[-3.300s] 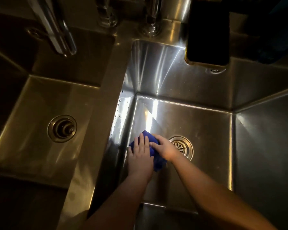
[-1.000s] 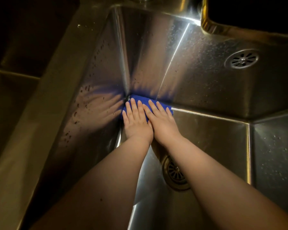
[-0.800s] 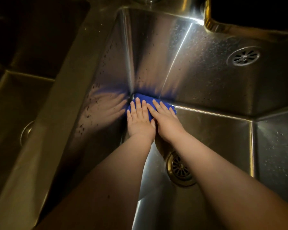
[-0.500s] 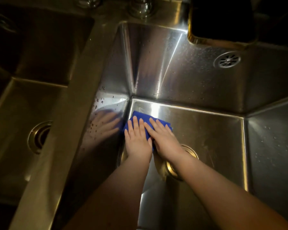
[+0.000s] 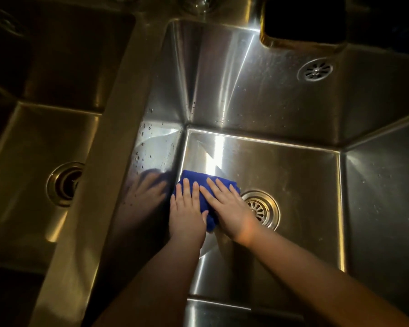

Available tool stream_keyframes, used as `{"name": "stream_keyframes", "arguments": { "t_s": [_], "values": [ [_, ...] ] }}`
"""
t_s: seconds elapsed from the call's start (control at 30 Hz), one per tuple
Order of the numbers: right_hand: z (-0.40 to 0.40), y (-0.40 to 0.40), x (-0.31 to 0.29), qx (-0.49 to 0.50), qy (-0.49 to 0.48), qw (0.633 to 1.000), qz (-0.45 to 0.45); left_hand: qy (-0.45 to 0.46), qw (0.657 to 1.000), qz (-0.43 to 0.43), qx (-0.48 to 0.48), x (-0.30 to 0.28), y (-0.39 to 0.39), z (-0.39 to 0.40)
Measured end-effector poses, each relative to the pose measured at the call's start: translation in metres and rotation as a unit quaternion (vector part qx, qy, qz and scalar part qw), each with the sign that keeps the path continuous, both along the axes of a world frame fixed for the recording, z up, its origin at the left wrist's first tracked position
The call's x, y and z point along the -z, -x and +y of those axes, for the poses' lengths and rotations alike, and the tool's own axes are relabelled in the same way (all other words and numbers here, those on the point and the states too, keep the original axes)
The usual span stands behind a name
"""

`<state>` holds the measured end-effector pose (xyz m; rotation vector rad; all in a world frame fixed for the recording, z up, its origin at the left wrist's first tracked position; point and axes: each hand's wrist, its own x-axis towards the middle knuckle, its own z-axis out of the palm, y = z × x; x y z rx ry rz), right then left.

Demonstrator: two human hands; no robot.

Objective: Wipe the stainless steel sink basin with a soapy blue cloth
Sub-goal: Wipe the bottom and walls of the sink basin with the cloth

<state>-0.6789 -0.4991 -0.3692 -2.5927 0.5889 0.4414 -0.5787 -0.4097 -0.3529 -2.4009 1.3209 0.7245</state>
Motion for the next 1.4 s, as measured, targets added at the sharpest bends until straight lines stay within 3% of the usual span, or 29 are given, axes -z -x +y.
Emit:
{"name": "stream_keyframes", "arguments": {
  "t_s": [0.23,0.67,0.8,1.13,1.4],
  "values": [
    [0.036,0.027,0.011,-0.057,-0.010,0.998,-0.015,-0.077,0.996,0.024,-0.048,-0.003,0.029,0.036],
    [0.028,0.026,0.007,-0.060,-0.060,0.996,-0.008,-0.143,0.989,0.033,-0.006,-0.018,0.018,0.028],
    [0.030,0.026,0.003,-0.065,-0.047,0.997,-0.014,-0.178,0.981,0.078,0.005,-0.043,0.010,0.013],
    [0.055,0.051,-0.004,-0.102,-0.051,0.990,-0.088,-0.137,0.974,0.089,0.156,-0.053,0.004,0.029],
    [0.080,0.062,-0.008,-0.185,-0.100,0.972,-0.109,-0.292,0.925,0.169,0.173,-0.048,0.008,0.028]
  ]
}}
